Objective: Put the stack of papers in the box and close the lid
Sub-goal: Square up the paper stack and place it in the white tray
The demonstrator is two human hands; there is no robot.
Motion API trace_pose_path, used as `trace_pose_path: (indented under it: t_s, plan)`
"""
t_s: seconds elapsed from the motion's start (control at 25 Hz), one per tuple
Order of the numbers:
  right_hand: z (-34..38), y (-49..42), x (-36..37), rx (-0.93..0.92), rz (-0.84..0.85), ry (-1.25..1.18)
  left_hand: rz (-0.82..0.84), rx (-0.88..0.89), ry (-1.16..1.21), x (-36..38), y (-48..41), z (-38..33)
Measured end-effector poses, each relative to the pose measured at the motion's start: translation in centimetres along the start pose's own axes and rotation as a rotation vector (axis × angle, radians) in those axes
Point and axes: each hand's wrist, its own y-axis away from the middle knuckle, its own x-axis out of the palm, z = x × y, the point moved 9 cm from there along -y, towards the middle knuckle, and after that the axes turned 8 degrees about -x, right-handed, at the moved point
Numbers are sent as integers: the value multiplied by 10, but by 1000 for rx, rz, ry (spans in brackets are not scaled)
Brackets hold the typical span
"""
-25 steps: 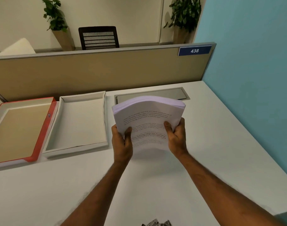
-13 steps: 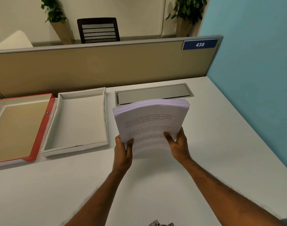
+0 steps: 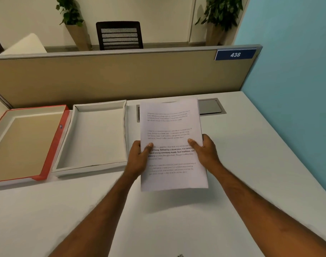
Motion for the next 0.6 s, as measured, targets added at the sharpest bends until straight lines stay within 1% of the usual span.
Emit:
trace_pose_path:
  t_s: [0.12, 0.24, 0.44, 0.6]
  plan:
    - [-16, 11, 10, 109, 55, -37, 30, -188, 131, -2, 9, 33]
    - [-29, 25, 22, 189, 118, -47, 41, -295, 150, -8, 18, 61]
    - [-34, 42, 48, 247, 116, -54, 9, -301, 102, -35, 24, 72]
    - [1, 29, 80, 217, 133, -83, 1, -274, 88, -74, 10, 45]
